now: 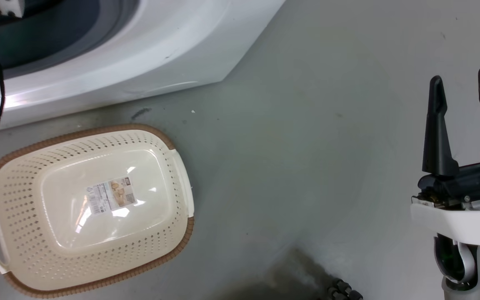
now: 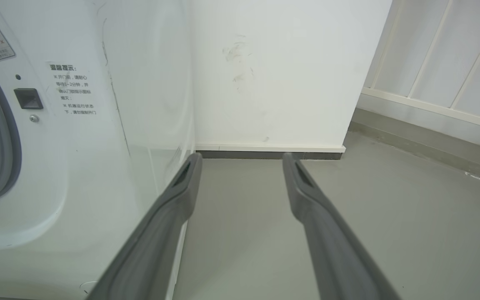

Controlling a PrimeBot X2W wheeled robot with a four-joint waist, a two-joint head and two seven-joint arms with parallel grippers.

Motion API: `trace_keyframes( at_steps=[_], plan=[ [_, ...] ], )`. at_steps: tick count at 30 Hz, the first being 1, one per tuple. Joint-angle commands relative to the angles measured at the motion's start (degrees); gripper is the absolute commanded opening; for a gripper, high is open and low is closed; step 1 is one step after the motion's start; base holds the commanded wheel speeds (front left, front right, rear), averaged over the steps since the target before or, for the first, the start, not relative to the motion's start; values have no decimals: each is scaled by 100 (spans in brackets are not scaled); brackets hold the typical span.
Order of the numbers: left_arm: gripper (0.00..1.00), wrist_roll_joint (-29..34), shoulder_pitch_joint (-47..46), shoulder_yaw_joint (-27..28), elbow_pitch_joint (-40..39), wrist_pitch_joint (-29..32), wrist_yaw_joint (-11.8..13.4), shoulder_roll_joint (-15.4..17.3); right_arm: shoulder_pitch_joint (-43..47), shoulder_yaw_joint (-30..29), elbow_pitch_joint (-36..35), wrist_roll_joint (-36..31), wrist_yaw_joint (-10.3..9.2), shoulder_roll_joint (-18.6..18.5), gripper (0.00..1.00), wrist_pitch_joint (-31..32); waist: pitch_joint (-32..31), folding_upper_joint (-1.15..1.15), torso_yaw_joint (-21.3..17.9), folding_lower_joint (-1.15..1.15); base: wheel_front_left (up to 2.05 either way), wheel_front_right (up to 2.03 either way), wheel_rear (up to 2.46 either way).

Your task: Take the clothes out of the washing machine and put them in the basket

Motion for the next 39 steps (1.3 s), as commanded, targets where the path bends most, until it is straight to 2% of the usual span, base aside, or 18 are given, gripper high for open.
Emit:
trace_keyframes(
  at_steps=[1,5,6,11,19,23,28,30,31,32,33,39],
  plan=[
    [100,-54,-140,-82,14,112,3,43,-94,-8,-42,29,-2,2,100,-14,127,0,-94,-1,0,0,0],
    [100,-421,-630,-607,137,1160,3,243,-150,-7,-110,145,-2,3,100,-14,337,0,-177,-1,0,0,0],
    [100,-421,-630,-607,137,1160,3,243,-150,-7,-110,145,-2,3,100,-14,337,0,-177,-1,0,0,0],
    [100,-838,-1097,-1212,61,2281,3,493,-221,6,-188,234,-2,2,100,-14,538,0,-248,-1,0,0,0],
    [100,-1466,-1703,-1686,-144,3688,2,883,-379,18,-340,362,-2,3,100,-14,846,0,-375,-1,0,0,0],
    [100,-1546,-1888,-1770,-202,4013,2,961,-391,21,-431,421,-2,2,100,-14,975,0,-430,-1,0,0,0],
    [100,-1516,-1966,-1850,-194,4118,18,1050,-448,45,-508,484,-2,3,100,-14,1082,0,-491,-1,0,0,0],
    [70,-1507,-2005,-1873,-207,4105,30,1046,-463,52,-527,499,-2,3,100,-14,1130,0,-518,-1,0,0,0],
    [44,-1523,-2002,-1875,-192,4124,33,1036,-466,51,-543,509,-2,3,100,-14,1151,0,-527,-1,0,0,0],
    [35,-1525,-2010,-1887,-177,4159,41,1041,-465,53,-554,518,-2,3,100,-14,1175,0,-532,-1,0,0,0],
    [0,-1525,-2004,-1898,-163,4178,30,1056,-463,58,-560,522,-2,3,100,-14,1190,0,-538,-1,0,0,0],
    [0,-1545,-2046,-1939,-181,4118,23,1075,-492,47,-582,539,-2,3,100,-14,1263,0,-546,-1,0,0,0]
  ],
)
